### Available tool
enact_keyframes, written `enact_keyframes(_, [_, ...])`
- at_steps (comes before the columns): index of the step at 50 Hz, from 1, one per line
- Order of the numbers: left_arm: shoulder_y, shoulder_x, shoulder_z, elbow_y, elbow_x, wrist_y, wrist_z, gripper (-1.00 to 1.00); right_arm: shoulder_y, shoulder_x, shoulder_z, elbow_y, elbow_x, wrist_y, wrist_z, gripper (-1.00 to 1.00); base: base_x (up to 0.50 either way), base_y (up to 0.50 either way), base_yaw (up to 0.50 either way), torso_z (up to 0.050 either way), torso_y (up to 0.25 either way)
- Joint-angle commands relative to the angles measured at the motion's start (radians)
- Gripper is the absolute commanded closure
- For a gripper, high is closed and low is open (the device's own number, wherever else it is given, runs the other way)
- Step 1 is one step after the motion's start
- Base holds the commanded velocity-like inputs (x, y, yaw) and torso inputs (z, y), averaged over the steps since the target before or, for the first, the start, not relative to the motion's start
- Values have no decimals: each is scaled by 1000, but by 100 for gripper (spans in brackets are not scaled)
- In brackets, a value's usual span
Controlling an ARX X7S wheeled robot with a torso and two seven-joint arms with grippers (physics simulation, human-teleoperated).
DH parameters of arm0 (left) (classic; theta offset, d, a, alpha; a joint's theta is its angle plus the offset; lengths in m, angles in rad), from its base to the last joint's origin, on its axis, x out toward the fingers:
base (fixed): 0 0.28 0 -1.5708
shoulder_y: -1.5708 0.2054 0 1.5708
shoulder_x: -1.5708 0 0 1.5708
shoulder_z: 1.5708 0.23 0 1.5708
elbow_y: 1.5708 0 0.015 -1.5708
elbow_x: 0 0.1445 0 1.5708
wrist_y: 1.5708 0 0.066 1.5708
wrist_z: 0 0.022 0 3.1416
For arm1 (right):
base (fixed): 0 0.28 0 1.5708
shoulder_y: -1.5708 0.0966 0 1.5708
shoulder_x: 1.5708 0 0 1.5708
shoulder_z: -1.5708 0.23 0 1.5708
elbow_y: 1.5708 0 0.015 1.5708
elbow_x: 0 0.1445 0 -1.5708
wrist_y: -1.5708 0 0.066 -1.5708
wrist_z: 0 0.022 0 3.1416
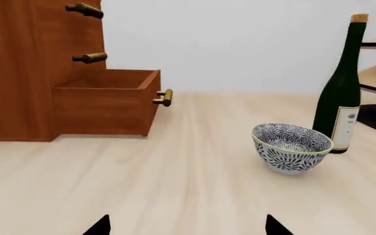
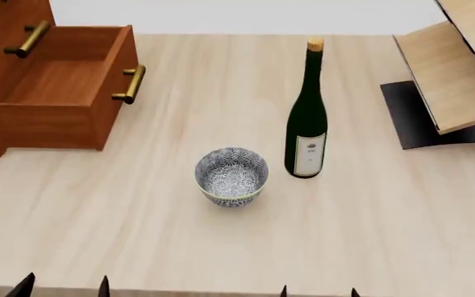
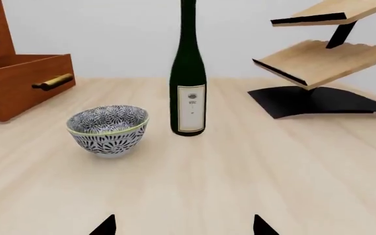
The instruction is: Close the bottom drawer of the cabinet and open the top drawer.
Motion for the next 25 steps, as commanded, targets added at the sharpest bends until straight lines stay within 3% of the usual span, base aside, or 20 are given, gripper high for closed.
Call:
enact_keyframes(1, [5, -24, 23, 61, -31, -11, -14, -100, 11, 17, -26, -4, 26, 11, 26, -100, 0, 0, 0, 50, 0])
enact_keyframes(19, [14, -58, 50, 135, -54, -16, -27, -100, 12, 50, -50, -100, 43, 70, 60, -100, 0, 0, 0, 50, 0])
enact_keyframes(25, [-6, -75, 53, 214, -51, -76, -47, -100, 30, 66, -57, -153, 45, 121, 71, -100, 0, 0, 0, 50, 0])
